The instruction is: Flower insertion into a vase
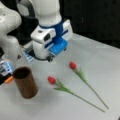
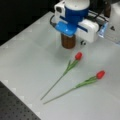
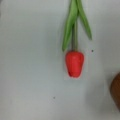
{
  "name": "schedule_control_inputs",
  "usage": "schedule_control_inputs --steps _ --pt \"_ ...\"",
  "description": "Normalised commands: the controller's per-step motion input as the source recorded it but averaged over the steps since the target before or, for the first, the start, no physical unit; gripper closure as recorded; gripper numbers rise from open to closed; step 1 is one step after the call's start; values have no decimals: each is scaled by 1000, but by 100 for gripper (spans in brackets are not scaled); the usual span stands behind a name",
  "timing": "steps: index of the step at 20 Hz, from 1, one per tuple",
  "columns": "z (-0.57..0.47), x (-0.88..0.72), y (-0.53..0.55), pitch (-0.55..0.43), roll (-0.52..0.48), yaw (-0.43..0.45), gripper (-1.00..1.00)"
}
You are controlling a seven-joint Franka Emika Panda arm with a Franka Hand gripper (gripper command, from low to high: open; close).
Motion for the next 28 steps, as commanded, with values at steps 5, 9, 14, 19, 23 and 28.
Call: schedule_control_inputs --steps 5,9,14,19,23,28 --pt "-111 378 -85 67 -6 100 -100" --pt "-6 319 -60 126 -7 135 -100" --pt "-117 378 -116 214 27 160 -100" --pt "-137 407 -136 157 64 121 -100" --pt "-72 307 -41 110 91 46 -100" --pt "-77 199 -2 91 101 -35 -100"
